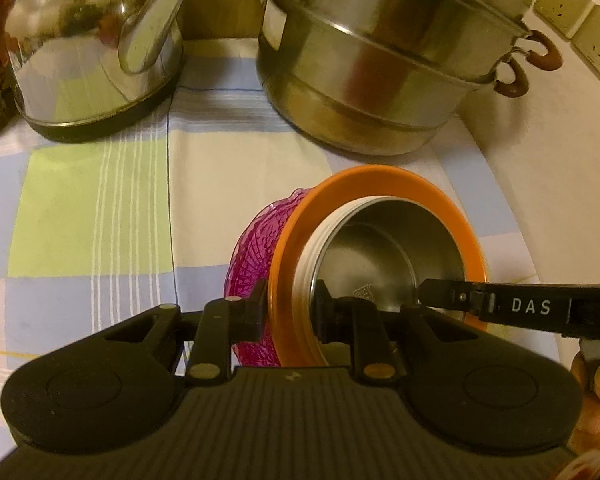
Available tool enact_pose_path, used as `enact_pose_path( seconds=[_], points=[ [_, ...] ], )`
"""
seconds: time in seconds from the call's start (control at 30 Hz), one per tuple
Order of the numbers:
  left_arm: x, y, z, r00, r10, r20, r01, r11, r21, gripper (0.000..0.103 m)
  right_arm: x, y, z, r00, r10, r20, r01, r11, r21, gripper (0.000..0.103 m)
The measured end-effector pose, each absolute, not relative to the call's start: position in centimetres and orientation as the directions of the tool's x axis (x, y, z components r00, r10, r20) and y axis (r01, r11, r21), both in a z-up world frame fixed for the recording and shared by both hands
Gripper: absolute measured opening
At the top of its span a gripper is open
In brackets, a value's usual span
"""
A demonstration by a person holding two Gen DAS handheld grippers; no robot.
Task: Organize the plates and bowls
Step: 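Lower the orange bowl onto the pink plate stack with both tools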
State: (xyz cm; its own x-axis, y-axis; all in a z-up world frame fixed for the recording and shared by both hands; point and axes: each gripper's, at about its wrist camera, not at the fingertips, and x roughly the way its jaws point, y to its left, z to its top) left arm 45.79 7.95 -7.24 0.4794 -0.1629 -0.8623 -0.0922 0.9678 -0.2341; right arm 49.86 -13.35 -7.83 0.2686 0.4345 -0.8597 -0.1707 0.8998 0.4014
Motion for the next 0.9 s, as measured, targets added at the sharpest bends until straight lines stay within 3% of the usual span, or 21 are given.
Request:
enact_pose_path(
  seconds=[0.73,0.83,0.9],
  points=[
    [46.4,9.5,-9.3,0.509,-0.208,-0.836,-0.168,0.928,-0.333,0.020,50.5,-13.5,-8.9,0.309,0.446,-0.840,-0.159,0.895,0.417,0.023],
    [46.2,9.5,-8.9,0.517,-0.191,-0.834,-0.171,0.932,-0.319,0.022,50.3,-13.6,-8.9,0.310,0.460,-0.832,-0.159,0.888,0.432,0.029],
    [46.1,9.4,-8.8,0.518,-0.179,-0.836,-0.166,0.938,-0.303,0.024,50.1,-13.5,-9.0,0.313,0.478,-0.821,-0.168,0.878,0.447,0.041]
  ],
)
